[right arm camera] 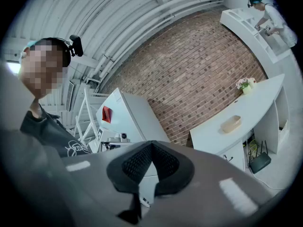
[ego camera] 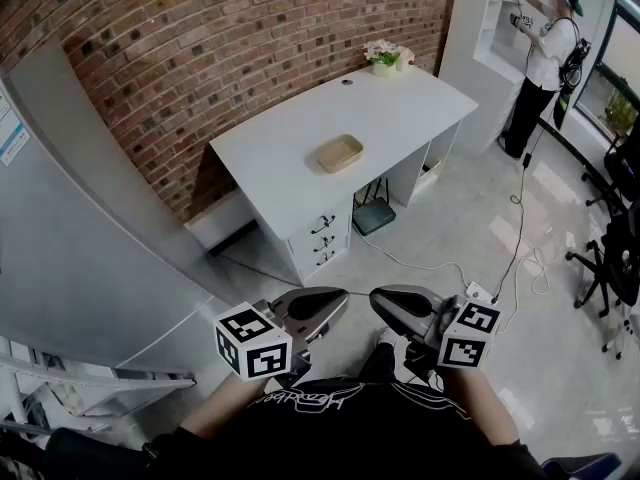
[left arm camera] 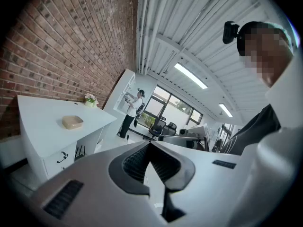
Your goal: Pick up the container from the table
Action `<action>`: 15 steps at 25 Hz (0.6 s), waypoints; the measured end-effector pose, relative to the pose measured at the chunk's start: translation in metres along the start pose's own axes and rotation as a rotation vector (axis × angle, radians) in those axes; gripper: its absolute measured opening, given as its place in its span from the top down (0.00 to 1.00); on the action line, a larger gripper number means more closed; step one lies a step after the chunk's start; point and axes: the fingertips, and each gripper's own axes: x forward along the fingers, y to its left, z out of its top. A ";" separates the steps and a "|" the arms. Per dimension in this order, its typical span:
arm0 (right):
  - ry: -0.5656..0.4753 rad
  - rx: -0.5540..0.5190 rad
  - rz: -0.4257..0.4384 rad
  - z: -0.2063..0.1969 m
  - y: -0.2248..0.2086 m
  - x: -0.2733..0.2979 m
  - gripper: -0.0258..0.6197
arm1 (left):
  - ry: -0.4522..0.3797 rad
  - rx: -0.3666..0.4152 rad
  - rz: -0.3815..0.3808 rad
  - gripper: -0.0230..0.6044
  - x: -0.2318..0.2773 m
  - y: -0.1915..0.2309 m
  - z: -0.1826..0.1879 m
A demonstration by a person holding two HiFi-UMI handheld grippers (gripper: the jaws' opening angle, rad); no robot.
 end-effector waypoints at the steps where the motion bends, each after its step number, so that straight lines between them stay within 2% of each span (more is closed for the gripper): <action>1: 0.000 0.001 0.000 0.000 -0.001 -0.001 0.96 | 0.001 0.002 0.001 0.96 0.001 0.000 0.000; 9: 0.005 0.009 0.005 0.003 -0.010 -0.001 0.96 | 0.007 -0.005 0.007 0.96 0.012 0.003 0.002; 15: -0.021 0.043 -0.002 0.011 -0.032 -0.003 0.96 | 0.012 -0.006 0.019 0.96 0.027 0.013 0.005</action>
